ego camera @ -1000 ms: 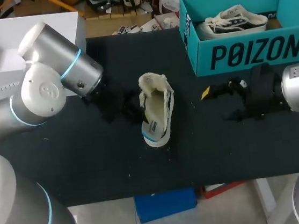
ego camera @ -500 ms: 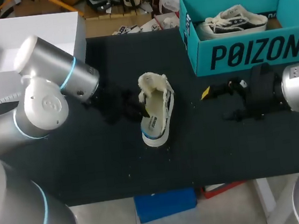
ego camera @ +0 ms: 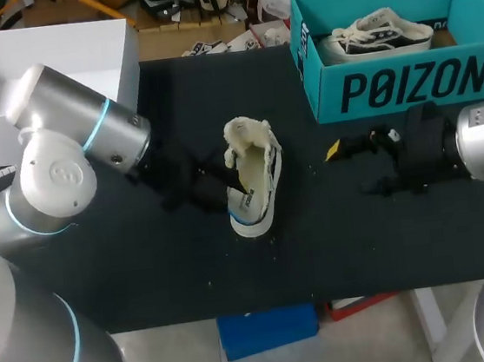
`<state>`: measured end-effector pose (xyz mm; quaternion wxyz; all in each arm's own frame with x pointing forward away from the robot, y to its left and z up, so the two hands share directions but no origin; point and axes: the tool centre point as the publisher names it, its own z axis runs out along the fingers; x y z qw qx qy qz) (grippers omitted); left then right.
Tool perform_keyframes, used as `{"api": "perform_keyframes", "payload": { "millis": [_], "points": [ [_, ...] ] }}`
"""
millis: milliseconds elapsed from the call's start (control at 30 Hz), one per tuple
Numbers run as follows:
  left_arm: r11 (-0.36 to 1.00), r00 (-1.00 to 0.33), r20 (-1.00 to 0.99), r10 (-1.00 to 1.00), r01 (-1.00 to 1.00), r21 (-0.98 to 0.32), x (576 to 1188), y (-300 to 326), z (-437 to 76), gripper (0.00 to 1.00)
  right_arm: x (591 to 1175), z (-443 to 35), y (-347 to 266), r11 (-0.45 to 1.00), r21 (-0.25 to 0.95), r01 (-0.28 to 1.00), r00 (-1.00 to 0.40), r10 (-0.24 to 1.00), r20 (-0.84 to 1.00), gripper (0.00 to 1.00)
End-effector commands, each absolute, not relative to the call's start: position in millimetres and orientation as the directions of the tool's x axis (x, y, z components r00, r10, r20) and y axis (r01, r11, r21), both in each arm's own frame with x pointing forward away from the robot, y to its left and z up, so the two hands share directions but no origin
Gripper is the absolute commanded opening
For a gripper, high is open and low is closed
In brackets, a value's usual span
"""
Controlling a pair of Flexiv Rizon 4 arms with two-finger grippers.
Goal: Take the shoe out of the shoebox, open the shoe tongue, remove and reinsert the insole, then place the shoe into the shoebox
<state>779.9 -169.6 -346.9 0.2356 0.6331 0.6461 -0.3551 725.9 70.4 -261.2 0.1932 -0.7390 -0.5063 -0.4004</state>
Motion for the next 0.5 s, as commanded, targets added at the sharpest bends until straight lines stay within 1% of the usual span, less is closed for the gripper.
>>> {"api": "perform_keyframes", "payload": {
  "millis": [33, 267, 500],
  "points": [
    [-0.063, -0.092, -0.741, 0.665, 0.982, -0.178, 782, -171, -350, 0.0, 726, -261, 72, -0.414, 0.12, 0.902, 0.169, 0.595, 0.786, 1.0],
    [-0.077, -0.103, -0.698, 0.709, 0.972, -0.221, 782, -171, -358, 0.0, 726, -261, 72, -0.414, 0.12, 0.902, 0.169, 0.595, 0.786, 1.0],
    [-0.047, -0.118, -0.697, 0.708, 0.976, -0.214, 788, -169, -363, 0.0, 726, -261, 72, -0.414, 0.12, 0.902, 0.169, 0.595, 0.786, 1.0]
  ]
}}
